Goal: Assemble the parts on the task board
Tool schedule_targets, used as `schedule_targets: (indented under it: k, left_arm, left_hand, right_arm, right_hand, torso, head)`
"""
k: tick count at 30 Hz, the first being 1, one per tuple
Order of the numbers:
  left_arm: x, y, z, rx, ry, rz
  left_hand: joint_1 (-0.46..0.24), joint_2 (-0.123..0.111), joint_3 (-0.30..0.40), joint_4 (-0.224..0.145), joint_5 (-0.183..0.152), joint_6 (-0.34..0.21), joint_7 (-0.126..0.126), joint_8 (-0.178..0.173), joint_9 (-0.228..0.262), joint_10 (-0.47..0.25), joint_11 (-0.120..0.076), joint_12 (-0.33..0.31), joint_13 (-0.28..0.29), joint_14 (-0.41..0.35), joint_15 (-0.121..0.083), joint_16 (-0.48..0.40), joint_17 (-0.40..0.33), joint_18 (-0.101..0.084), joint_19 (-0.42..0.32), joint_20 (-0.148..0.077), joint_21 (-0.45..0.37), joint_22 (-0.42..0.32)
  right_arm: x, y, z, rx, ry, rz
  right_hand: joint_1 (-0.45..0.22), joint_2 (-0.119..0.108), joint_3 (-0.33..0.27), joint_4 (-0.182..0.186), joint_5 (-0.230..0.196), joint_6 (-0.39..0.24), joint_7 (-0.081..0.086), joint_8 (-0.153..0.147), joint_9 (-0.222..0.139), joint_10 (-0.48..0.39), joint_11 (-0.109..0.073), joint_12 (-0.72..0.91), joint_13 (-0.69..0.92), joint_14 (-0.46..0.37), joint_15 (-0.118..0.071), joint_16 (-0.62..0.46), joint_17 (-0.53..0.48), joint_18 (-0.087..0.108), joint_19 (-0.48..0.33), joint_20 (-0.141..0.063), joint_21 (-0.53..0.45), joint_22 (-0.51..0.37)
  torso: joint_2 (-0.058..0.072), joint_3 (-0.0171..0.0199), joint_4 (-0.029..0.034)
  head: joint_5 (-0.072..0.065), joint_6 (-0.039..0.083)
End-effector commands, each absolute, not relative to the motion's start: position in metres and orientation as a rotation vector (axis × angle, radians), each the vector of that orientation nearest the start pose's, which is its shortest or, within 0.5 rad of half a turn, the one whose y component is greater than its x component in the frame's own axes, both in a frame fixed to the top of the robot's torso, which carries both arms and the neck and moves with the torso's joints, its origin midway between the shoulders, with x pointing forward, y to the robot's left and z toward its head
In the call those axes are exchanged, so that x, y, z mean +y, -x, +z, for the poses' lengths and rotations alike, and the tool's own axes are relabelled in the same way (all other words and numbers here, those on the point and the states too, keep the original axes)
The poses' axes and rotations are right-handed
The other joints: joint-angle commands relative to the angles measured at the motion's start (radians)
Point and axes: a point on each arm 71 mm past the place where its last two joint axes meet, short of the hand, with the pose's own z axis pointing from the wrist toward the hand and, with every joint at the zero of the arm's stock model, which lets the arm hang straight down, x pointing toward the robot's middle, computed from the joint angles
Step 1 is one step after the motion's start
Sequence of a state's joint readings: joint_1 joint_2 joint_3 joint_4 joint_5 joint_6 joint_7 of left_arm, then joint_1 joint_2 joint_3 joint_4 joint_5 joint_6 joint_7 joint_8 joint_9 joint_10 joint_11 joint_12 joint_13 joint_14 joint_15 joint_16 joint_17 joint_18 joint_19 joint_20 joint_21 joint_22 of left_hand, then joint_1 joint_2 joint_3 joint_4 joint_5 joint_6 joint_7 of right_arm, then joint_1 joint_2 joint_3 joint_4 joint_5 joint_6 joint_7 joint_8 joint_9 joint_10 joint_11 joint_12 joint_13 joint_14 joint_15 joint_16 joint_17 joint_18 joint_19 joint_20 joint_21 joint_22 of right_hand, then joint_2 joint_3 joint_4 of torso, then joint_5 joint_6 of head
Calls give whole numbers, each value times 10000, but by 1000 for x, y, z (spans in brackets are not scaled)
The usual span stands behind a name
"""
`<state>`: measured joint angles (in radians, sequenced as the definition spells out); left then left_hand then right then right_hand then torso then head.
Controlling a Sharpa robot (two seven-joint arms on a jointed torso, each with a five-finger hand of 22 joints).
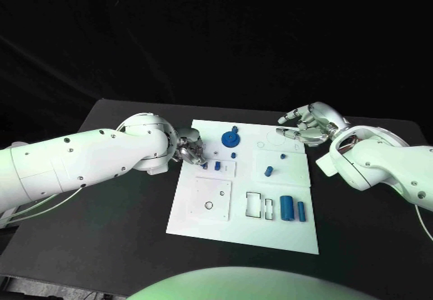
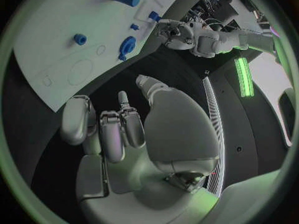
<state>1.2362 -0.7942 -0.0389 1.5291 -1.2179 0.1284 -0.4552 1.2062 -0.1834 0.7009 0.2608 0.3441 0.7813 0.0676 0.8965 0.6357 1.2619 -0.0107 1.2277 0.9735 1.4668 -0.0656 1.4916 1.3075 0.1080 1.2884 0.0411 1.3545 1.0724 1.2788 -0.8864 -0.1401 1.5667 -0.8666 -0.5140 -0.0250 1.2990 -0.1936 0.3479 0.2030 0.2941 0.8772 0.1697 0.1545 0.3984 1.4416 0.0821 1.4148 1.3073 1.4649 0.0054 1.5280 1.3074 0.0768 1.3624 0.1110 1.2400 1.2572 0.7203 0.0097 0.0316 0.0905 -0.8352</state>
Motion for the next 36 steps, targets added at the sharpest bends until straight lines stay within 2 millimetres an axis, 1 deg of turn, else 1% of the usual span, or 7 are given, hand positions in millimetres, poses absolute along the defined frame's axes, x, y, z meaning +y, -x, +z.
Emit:
schedule_targets:
  k: [1, 11, 23, 31, 36]
  left_arm:
    - [185, -481, -206, 22291, -150, -4409]
    - [185, -482, -204, 21821, 202, -4554]
    - [187, -478, -201, 21068, 685, -4976]
    - [188, -475, -202, 21134, 690, -4991]
    - [188, -474, -205, 21282, 658, -4944]
  left_hand:
    - [-6, -44, 1707, -1633, 47, 36, -41, 39, 7, 81, -14, 66, 9, 653, -55, 48, 1205, -76, 73, -1, 65, 11]
    - [-51, -68, 1806, -1674, 60, 83, -57, 58, 8, 157, -31, 120, 92, 658, -69, 54, 1215, -106, 169, -12, 144, 173]
    - [-107, -111, 1929, -1731, 66, 141, -81, 78, 8, 260, -54, 191, 201, 663, -89, 60, 1228, -118, 218, -31, 190, 247]
    - [-107, -111, 1929, -1731, 66, 141, -81, 78, 8, 260, -54, 191, 201, 663, -89, 60, 1228, -118, 218, -31, 190, 247]
    - [-118, -118, 1953, -1739, 64, 152, -85, 80, 7, 271, -58, 194, 204, 663, -94, 59, 1227, -123, 236, -34, 205, 276]
  right_arm:
    - [-222, -483, -176, 16335, -4111, 8762]
    - [-222, -483, -176, 16328, -4109, 8764]
    - [-222, -483, -176, 16318, -4113, 8752]
    - [-222, -483, -177, 16331, -4111, 8752]
    - [-222, -483, -177, 16343, -4116, 8747]
  right_hand:
    - [-67, -20, 27, 68, 36, -80, -22, 49, -15, -29, -12, -43, 911, 762, 17, -55, 1427, 132, -74, 9, -45, 4]
    - [-67, -20, 27, 68, 36, -80, -22, 49, -15, -29, -12, -43, 911, 762, 17, -55, 1427, 132, -74, 9, -45, 4]
    - [-67, -20, 27, 68, 36, -80, -22, 49, -15, -29, -12, -43, 911, 762, 17, -55, 1427, 132, -74, 9, -45, 4]
    - [-67, -20, 27, 68, 36, -80, -22, 49, -15, -29, -12, -43, 911, 762, 17, -55, 1427, 132, -74, 9, -45, 4]
    - [-67, -20, 27, 68, 36, -80, -22, 49, -15, -29, -12, -43, 911, 762, 17, -55, 1427, 132, -74, 9, -45, 4]
  torso:
    - [1, -5, 7]
    - [2, -4, 0]
    - [1, -9, 9]
    - [2, -2, 14]
    - [3, -10, 7]
  head:
    - [-9, 7]
    - [-3, 18]
    - [-3, 14]
    - [7, 2]
    - [19, -14]
